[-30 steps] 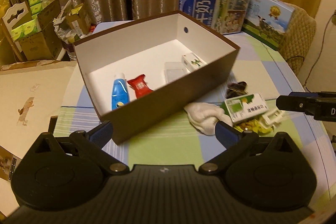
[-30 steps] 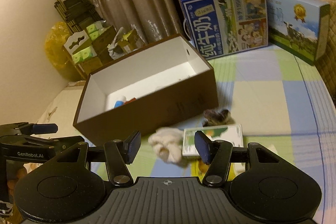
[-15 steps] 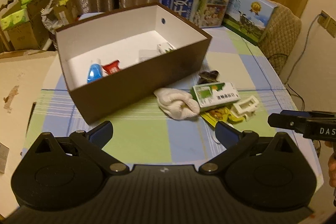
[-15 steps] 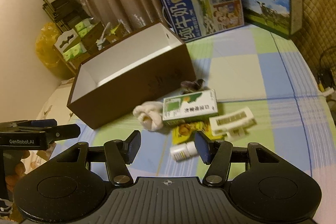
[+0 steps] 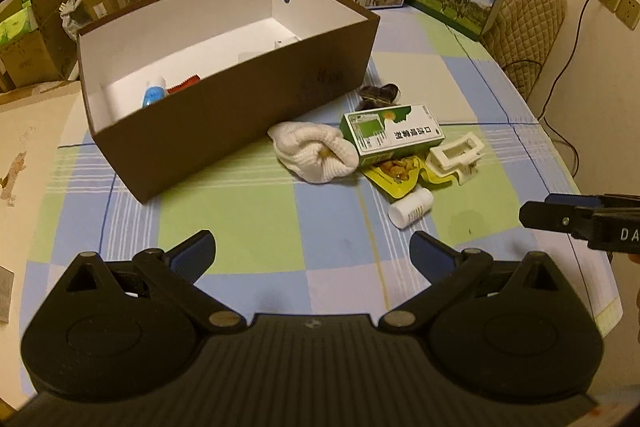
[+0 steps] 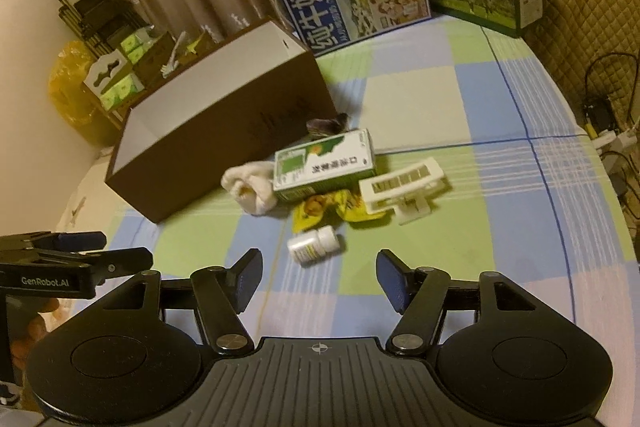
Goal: Organize objects
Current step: 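Withdraw both grippers from the brown box toward the remaining table items, then grasp the white pill bottle with the right gripper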
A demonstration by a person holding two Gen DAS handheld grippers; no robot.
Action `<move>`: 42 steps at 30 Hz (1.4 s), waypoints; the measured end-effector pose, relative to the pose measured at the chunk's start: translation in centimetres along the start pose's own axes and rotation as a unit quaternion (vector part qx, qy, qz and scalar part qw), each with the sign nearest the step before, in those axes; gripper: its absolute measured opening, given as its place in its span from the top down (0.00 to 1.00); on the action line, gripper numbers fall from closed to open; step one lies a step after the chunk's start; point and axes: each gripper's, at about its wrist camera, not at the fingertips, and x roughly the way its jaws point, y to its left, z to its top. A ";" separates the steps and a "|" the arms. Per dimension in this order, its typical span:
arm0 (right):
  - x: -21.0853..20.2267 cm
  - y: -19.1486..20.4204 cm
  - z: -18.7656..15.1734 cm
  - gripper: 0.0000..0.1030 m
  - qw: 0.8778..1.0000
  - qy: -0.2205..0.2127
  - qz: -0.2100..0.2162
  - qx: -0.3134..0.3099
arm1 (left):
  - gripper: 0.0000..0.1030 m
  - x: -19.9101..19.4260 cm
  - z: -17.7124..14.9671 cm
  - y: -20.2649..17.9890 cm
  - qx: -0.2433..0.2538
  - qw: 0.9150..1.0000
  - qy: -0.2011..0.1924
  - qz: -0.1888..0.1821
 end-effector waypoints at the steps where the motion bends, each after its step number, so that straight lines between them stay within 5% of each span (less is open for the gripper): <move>1: 0.0 0.0 -0.1 0.41 1.000 0.003 0.000 -0.005 | 0.01 0.2 0.0 -0.1 0.000 1.000 0.001 0.001; 10: 1.7 0.5 -0.7 0.41 0.998 0.014 -0.029 -0.060 | 0.01 1.4 -0.2 -0.3 0.001 1.000 0.011 0.008; 42: 12.2 2.5 0.1 0.42 0.991 0.056 -0.041 -0.110 | 0.01 8.6 0.7 3.7 0.012 0.997 0.078 0.024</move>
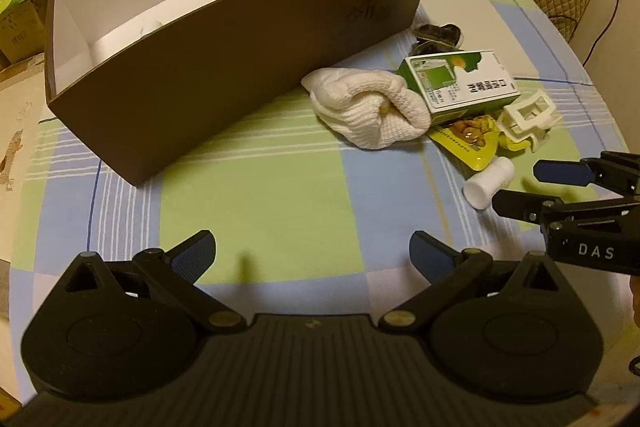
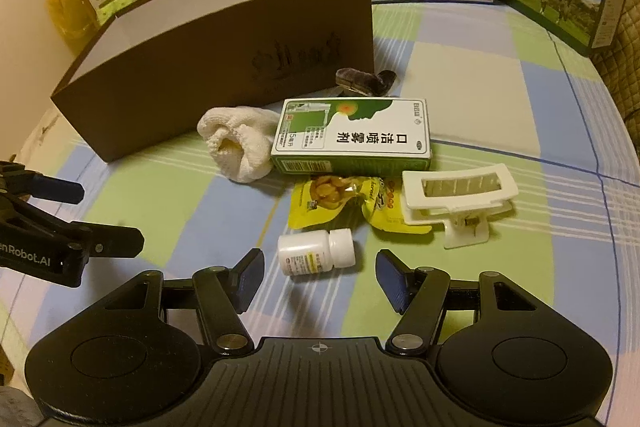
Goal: Organize objects
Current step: 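Grasp the white pill bottle with the right gripper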
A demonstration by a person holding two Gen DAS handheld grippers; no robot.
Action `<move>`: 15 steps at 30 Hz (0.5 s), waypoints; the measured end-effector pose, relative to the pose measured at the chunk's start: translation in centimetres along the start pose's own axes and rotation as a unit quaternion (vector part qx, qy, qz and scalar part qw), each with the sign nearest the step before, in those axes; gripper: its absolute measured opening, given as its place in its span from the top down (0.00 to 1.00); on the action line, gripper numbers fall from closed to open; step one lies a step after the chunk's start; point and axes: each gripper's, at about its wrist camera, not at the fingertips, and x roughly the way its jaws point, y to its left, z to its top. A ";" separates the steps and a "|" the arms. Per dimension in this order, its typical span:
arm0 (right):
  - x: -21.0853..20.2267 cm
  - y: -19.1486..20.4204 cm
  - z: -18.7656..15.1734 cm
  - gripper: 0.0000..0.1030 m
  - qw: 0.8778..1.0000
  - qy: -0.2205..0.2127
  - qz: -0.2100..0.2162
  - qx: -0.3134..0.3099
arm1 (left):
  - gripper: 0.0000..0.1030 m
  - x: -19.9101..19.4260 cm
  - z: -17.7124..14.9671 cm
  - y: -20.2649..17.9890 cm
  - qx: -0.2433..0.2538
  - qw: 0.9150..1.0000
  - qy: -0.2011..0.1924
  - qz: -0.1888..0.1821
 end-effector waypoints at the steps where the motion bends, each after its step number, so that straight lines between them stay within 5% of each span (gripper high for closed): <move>1: 0.3 0.0 0.1 0.42 1.000 0.002 -0.002 0.000 | 0.01 0.2 0.1 0.0 0.002 1.000 0.001 0.003; 15: 2.7 0.6 0.2 0.49 1.000 0.012 -0.011 -0.020 | 0.01 1.0 0.8 0.4 0.001 1.000 0.002 0.002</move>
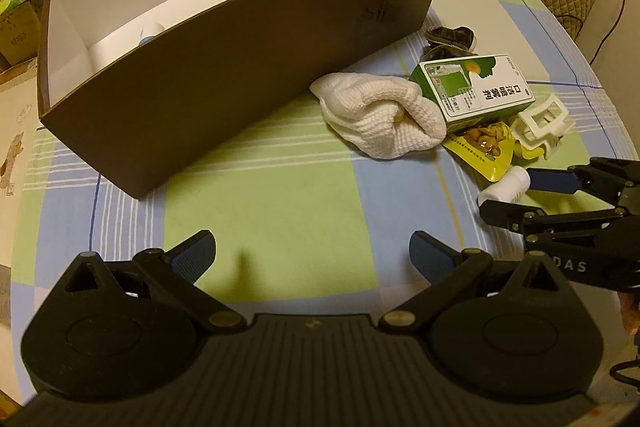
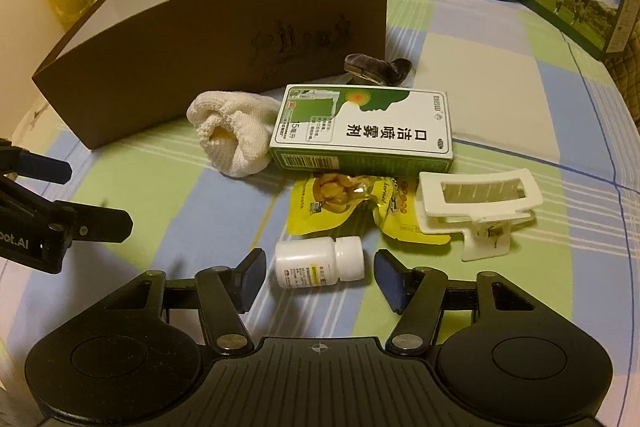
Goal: Organize objects
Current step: 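Grasp the white pill bottle with the right gripper, then grasp the white knitted cloth with the left gripper while the right holds the pill bottle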
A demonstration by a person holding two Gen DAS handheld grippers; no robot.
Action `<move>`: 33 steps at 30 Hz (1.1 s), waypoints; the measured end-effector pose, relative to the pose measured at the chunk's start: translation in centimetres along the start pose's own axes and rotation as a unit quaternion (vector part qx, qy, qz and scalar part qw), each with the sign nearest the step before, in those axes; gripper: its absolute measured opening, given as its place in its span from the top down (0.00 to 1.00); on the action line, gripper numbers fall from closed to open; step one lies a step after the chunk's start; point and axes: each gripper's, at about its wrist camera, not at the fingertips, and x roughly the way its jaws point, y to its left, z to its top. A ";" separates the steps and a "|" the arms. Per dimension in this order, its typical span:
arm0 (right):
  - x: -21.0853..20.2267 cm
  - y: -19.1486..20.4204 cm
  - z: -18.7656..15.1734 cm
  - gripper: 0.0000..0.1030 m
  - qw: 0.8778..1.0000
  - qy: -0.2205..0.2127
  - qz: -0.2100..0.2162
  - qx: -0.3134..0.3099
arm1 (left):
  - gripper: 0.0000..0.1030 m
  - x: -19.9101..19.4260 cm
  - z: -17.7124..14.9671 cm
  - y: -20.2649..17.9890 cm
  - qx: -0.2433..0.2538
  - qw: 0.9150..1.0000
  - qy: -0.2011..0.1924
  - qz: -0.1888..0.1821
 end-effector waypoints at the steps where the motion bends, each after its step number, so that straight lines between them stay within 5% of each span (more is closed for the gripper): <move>1: 0.1 0.0 0.0 0.54 1.000 0.001 0.000 -0.002 | 0.01 0.0 0.0 0.0 0.000 1.000 0.000 0.000; 16: -2.1 -1.6 -0.6 0.57 0.999 -0.020 -0.009 0.032 | 0.02 0.1 0.6 -0.5 -0.011 1.000 -0.011 -0.007; 33: -7.3 -7.9 -1.5 0.57 0.986 -0.068 -0.071 0.132 | 0.08 3.8 5.6 -0.6 -0.134 0.986 -0.063 -0.070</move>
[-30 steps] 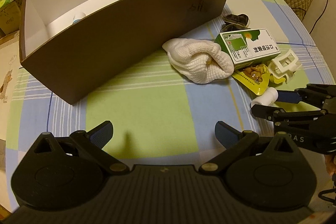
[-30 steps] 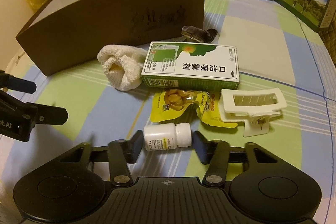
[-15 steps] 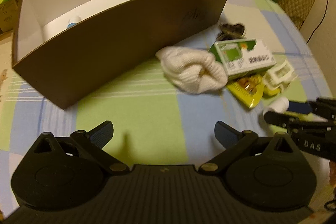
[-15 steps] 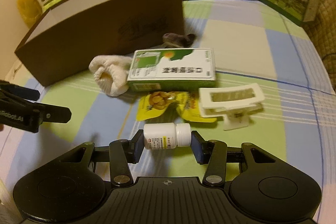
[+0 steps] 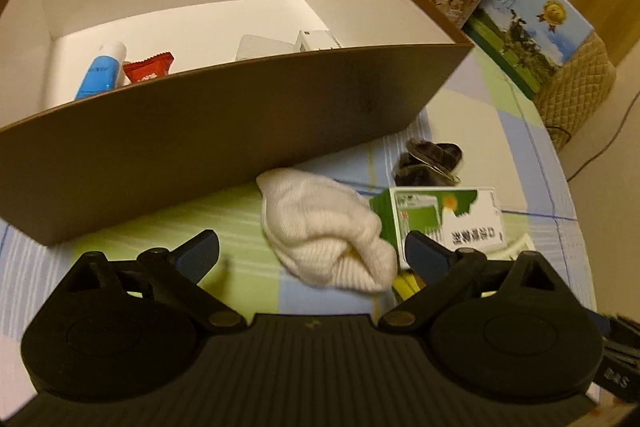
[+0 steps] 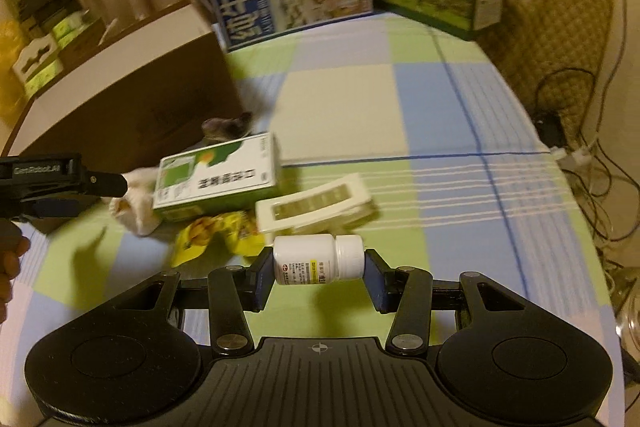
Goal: Organize objects
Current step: 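Grasp the white knitted cloth with the left gripper while the right holds the pill bottle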
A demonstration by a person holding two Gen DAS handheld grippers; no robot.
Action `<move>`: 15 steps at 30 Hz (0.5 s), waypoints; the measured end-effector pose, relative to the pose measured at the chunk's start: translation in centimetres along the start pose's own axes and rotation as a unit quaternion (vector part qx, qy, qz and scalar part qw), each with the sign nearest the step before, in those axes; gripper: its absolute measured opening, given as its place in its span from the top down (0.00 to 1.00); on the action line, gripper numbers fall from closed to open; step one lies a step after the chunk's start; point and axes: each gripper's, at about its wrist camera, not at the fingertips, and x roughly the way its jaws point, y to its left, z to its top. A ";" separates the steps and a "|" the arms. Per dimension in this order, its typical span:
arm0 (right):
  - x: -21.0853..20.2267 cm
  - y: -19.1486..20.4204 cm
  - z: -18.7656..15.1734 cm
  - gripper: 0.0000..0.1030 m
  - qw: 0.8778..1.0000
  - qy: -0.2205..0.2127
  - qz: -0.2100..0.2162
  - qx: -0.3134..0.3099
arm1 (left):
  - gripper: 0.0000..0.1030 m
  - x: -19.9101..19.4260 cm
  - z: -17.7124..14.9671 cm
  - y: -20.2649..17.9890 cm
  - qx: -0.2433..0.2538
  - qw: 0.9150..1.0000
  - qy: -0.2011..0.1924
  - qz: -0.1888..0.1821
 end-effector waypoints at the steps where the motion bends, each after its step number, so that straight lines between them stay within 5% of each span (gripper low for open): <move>1: -0.1 -0.2 0.0 0.57 1.000 0.000 -0.001 0.002 | 0.10 0.4 0.1 0.0 -0.001 1.000 0.001 0.003; 5: -0.2 -0.9 -0.2 0.57 1.000 0.003 -0.007 0.012 | 0.17 2.1 0.3 0.1 -0.006 1.000 0.007 0.007; 10: -0.2 -1.3 -0.4 0.57 1.000 0.007 -0.008 0.021 | 0.51 2.4 -0.2 0.1 -0.007 1.000 0.009 -0.020; 15: 0.0 -1.4 -0.4 0.57 1.000 0.009 -0.005 0.020 | 0.62 1.3 -0.8 0.1 0.016 1.000 -0.002 -0.022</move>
